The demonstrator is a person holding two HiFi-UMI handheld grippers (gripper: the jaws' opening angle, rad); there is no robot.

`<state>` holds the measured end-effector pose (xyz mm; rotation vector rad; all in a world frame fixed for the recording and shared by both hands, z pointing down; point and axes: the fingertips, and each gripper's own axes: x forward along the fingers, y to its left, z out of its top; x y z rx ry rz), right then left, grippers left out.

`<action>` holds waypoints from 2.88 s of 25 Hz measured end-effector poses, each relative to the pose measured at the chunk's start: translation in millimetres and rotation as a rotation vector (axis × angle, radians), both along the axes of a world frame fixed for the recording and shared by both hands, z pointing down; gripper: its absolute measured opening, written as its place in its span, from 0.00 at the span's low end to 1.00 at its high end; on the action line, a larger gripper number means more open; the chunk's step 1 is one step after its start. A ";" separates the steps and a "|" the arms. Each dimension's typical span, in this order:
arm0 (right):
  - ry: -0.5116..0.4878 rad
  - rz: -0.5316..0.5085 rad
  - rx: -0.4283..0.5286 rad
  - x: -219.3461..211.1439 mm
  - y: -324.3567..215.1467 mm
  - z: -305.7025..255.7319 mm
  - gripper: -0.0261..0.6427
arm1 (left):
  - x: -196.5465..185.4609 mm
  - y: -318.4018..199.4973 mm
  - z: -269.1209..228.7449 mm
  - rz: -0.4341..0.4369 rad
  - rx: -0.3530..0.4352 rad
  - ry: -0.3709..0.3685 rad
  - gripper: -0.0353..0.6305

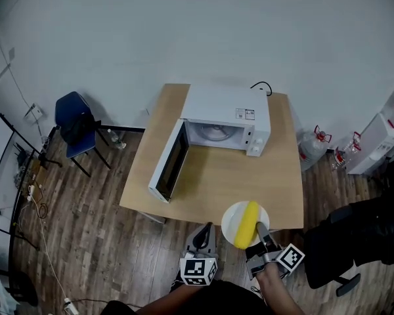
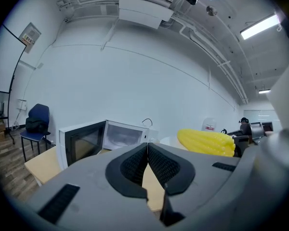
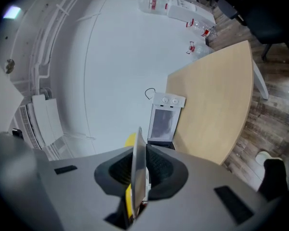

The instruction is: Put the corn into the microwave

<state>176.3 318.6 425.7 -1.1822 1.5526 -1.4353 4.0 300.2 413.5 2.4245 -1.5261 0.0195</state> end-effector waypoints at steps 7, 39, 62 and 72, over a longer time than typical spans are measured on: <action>0.011 0.030 0.003 -13.0 -65.4 -9.0 0.18 | -17.2 -64.7 1.9 0.018 -0.017 0.014 0.07; -0.013 -0.044 -0.078 -64.0 -283.9 74.0 0.17 | -57.5 -242.8 37.3 0.018 -0.071 -0.024 0.07; -0.017 -0.037 -0.107 -34.8 -402.5 171.5 0.18 | -33.2 -336.2 86.9 -0.015 -0.140 -0.059 0.07; -0.028 -0.001 -0.093 -29.8 -435.9 197.1 0.18 | -27.4 -346.1 111.7 -0.014 -0.172 -0.072 0.07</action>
